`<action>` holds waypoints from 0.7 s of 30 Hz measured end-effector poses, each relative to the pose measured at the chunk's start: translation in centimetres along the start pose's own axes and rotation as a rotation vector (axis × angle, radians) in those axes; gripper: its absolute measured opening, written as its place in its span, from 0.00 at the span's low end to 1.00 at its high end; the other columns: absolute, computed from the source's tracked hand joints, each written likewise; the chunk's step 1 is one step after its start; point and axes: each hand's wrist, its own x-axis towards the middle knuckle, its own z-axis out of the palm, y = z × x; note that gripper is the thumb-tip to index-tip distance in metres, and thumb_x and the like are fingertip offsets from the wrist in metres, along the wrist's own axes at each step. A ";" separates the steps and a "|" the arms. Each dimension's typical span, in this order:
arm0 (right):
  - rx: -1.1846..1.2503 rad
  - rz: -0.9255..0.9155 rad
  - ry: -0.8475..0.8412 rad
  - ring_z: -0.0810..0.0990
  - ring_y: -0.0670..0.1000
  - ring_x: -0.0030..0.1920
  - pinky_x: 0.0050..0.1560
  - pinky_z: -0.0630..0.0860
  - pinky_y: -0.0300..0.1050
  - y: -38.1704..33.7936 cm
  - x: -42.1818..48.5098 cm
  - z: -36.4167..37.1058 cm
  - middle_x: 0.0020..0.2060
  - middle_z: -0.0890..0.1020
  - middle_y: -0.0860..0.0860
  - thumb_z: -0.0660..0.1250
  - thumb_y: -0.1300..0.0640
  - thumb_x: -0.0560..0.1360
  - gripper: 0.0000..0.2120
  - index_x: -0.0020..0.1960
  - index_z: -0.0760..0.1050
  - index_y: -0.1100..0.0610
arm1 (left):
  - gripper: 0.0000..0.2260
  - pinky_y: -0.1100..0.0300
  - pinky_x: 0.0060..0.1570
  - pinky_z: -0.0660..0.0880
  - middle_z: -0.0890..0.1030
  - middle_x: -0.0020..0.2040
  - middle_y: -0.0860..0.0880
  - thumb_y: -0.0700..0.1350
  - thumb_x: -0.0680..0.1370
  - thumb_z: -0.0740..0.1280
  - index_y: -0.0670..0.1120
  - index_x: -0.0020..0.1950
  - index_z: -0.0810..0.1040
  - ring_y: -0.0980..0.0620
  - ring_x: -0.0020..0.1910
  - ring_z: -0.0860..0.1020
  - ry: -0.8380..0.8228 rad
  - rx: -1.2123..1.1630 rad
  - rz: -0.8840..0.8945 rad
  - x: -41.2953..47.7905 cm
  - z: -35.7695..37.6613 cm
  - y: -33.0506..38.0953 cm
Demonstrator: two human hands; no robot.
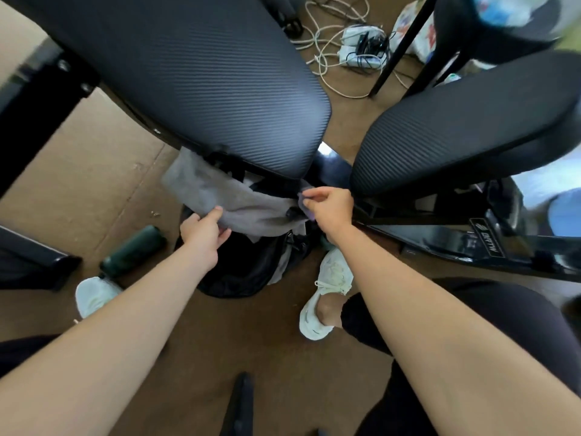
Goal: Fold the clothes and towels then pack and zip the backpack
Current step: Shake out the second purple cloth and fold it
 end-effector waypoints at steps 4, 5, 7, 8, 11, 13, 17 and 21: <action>0.087 -0.075 0.024 0.81 0.35 0.36 0.45 0.77 0.31 -4.3 -4.2 -1.9 0.41 0.86 0.51 0.74 0.68 0.73 0.07 0.49 0.86 0.60 | 0.07 0.55 0.52 0.82 0.83 0.55 0.46 0.45 0.82 0.70 0.44 0.58 0.78 0.49 0.51 0.83 -0.112 0.081 -0.027 -1.6 -1.3 0.4; 0.118 -0.090 0.020 0.83 0.37 0.38 0.47 0.77 0.32 -5.6 -5.3 -2.4 0.42 0.87 0.52 0.74 0.68 0.74 0.06 0.49 0.86 0.61 | 0.08 0.54 0.54 0.81 0.84 0.56 0.46 0.45 0.83 0.69 0.45 0.60 0.77 0.48 0.54 0.83 -0.154 0.115 -0.032 -2.2 -1.9 0.4; 0.222 -0.134 -0.009 0.84 0.40 0.40 0.47 0.77 0.31 -7.9 -7.4 -3.4 0.43 0.86 0.53 0.72 0.70 0.75 0.06 0.51 0.84 0.64 | 0.10 0.53 0.56 0.80 0.84 0.58 0.47 0.46 0.83 0.67 0.47 0.65 0.77 0.48 0.56 0.83 -0.249 0.203 -0.023 -3.5 -3.1 0.5; 0.279 -0.157 -0.035 0.84 0.39 0.40 0.46 0.77 0.30 -9.0 -8.6 -3.8 0.42 0.86 0.53 0.71 0.70 0.76 0.06 0.51 0.84 0.66 | 0.10 0.53 0.56 0.79 0.84 0.58 0.47 0.46 0.84 0.67 0.47 0.65 0.77 0.47 0.57 0.83 -0.289 0.244 -0.013 -4.3 -3.8 0.7; 0.304 -0.255 -0.079 0.86 0.45 0.45 0.53 0.80 0.37 -11.4 -11.9 -4.8 0.44 0.87 0.53 0.72 0.69 0.76 0.06 0.50 0.84 0.61 | 0.12 0.54 0.55 0.80 0.85 0.58 0.46 0.45 0.84 0.67 0.46 0.67 0.77 0.45 0.57 0.83 -0.387 0.324 0.074 -6.8 -5.9 1.3; 0.327 -0.291 -0.122 0.86 0.48 0.47 0.57 0.81 0.44 -12.9 -14.1 -5.7 0.45 0.87 0.55 0.72 0.69 0.76 0.07 0.50 0.84 0.60 | 0.14 0.52 0.56 0.79 0.86 0.56 0.46 0.44 0.83 0.68 0.45 0.68 0.78 0.45 0.56 0.84 -0.446 0.383 0.175 -8.7 -7.5 1.9; 0.388 -0.397 -0.242 0.86 0.49 0.47 0.54 0.81 0.44 -15.8 -18.3 -7.0 0.45 0.88 0.54 0.73 0.71 0.74 0.10 0.49 0.85 0.58 | 0.12 0.51 0.58 0.79 0.86 0.56 0.47 0.42 0.82 0.69 0.47 0.65 0.79 0.46 0.55 0.84 -0.535 0.451 0.419 -12.7 -10.7 3.5; 0.476 -0.354 -0.524 0.84 0.49 0.46 0.51 0.80 0.41 -16.7 -21.5 -6.5 0.44 0.87 0.52 0.68 0.74 0.76 0.13 0.49 0.83 0.58 | 0.21 0.60 0.56 0.78 0.83 0.61 0.50 0.41 0.78 0.74 0.50 0.69 0.75 0.51 0.59 0.81 -0.639 0.491 0.711 -15.4 -13.5 4.3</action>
